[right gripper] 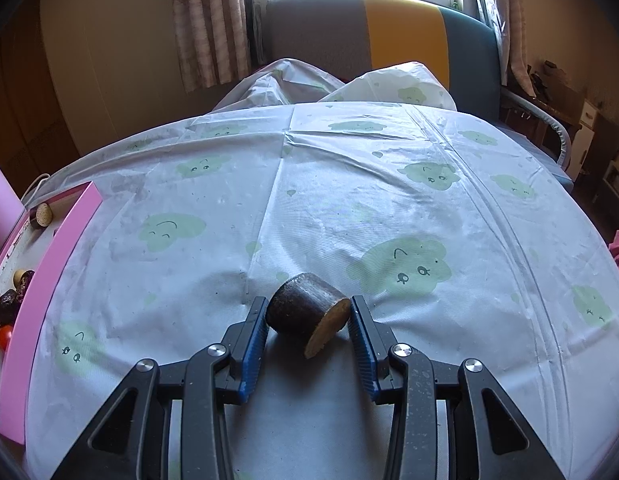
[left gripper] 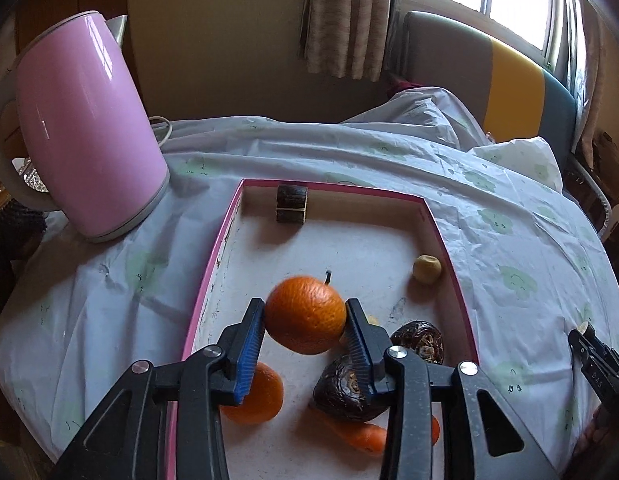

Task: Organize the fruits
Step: 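Carry the orange into the tray and release it with the left gripper, then carry the dark slice into the tray and release it with the right gripper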

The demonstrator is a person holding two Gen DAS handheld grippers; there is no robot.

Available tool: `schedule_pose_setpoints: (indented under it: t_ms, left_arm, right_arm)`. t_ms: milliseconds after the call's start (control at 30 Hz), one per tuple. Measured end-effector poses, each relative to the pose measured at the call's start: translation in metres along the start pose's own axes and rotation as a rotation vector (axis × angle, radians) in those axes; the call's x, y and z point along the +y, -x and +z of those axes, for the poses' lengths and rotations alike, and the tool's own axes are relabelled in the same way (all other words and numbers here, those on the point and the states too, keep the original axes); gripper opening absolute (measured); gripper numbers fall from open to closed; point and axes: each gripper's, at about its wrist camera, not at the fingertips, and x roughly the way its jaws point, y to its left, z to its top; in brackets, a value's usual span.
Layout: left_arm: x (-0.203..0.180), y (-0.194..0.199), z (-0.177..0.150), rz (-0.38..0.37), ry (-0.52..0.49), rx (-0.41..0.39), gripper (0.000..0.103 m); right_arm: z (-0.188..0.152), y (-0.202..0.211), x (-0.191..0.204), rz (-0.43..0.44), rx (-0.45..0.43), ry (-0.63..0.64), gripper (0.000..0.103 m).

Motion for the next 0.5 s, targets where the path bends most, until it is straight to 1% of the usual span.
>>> schedule_pose_setpoints:
  t_ms: [67, 333, 400, 500]
  left_arm:
    - [0.001, 0.007, 0.0, -0.006, 0.013, -0.021, 0.052]
    - [0.005, 0.039, -0.002, -0.014, 0.026, -0.074, 0.052]
    - [0.007, 0.046, -0.004, -0.006, 0.025, -0.086, 0.052]
    - [0.012, 0.054, -0.008, -0.001, 0.026, -0.094, 0.052]
  right_arm:
    - [0.0, 0.0, 0.0, -0.002, 0.0, 0.002, 0.041]
    - [0.001, 0.003, 0.008, -0.028, 0.01, 0.039, 0.04]
    - [0.002, 0.006, 0.012, -0.004, 0.019, 0.039, 0.04]
    - [0.004, 0.014, 0.028, 0.062, 0.018, 0.046, 0.04]
